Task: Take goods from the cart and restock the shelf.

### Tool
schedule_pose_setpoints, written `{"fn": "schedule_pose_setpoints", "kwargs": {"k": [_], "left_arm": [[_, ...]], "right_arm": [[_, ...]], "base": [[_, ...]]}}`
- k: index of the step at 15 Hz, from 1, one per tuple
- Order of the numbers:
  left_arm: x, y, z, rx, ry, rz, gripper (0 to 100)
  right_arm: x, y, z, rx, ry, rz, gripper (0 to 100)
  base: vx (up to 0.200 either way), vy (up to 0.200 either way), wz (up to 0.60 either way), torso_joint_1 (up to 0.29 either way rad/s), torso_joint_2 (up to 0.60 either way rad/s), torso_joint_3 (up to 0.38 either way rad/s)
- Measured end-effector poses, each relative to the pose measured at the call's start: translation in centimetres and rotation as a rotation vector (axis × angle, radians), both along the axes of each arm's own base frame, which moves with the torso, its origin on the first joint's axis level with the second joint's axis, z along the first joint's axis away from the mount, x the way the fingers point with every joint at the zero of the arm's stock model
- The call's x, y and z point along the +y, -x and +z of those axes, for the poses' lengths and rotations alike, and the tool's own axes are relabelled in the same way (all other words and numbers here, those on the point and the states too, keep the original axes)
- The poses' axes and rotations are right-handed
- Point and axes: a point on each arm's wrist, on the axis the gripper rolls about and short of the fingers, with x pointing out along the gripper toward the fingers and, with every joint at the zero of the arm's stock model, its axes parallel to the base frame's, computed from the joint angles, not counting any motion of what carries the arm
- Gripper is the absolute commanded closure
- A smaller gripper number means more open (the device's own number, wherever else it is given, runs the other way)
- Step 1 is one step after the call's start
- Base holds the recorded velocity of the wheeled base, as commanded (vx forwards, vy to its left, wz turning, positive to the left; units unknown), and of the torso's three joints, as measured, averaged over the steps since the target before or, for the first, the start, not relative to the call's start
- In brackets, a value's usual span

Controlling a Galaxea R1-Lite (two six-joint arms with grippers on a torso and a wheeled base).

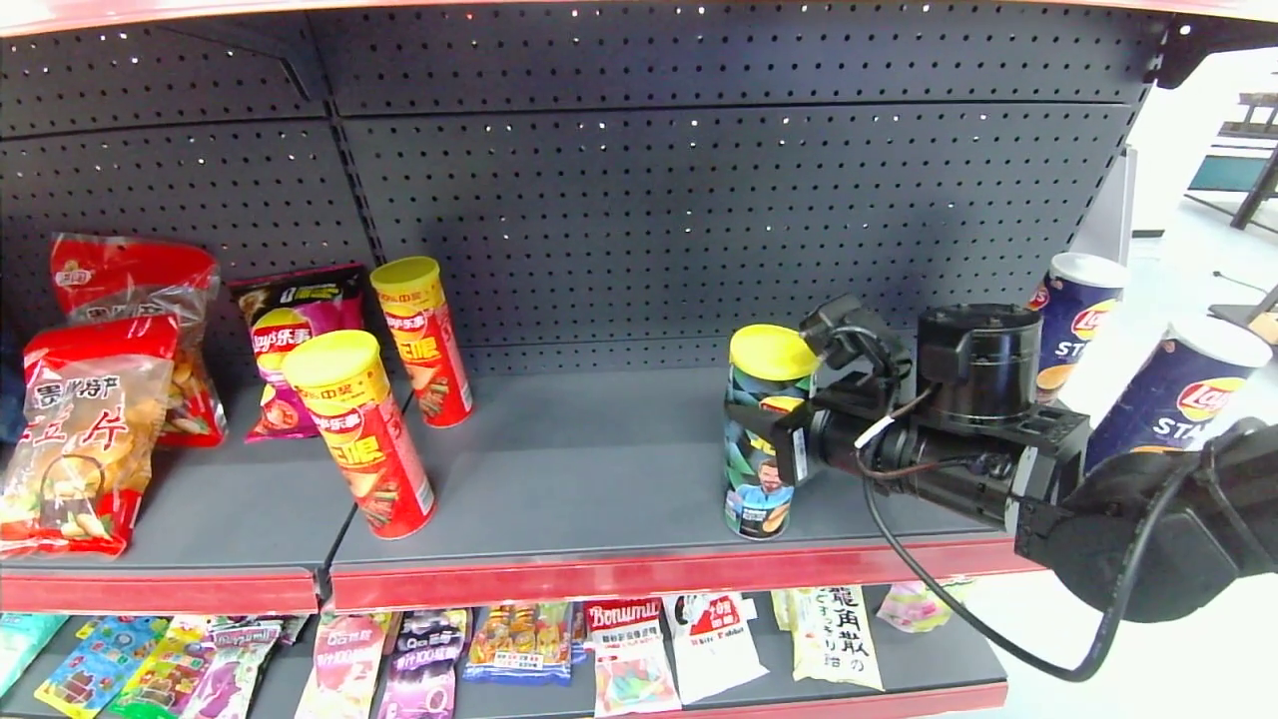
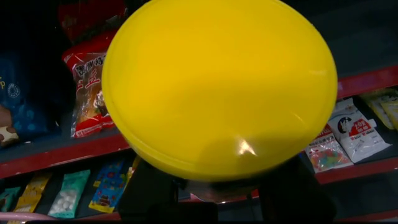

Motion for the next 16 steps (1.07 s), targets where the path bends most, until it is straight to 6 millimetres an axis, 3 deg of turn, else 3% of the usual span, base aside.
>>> {"fn": "schedule_pose_setpoints", "kwargs": {"k": [7, 16], "left_arm": [[0.0, -0.1, -0.1, 0.004, -0.001, -0.002, 100], [0.0, 0.0, -0.2, 0.005, -0.001, -0.002, 100]], "right_arm": [[-0.3, -1.6, 1.0, -0.036, -0.025, -0.029, 100], [-0.1, 0.3, -0.2, 0.014, -0.003, -0.002, 100]], "base": [[0.0, 0.0, 0.0, 0.0, 0.0, 0.0], [0.0, 0.0, 0.0, 0.0, 0.0, 0.0]]}}
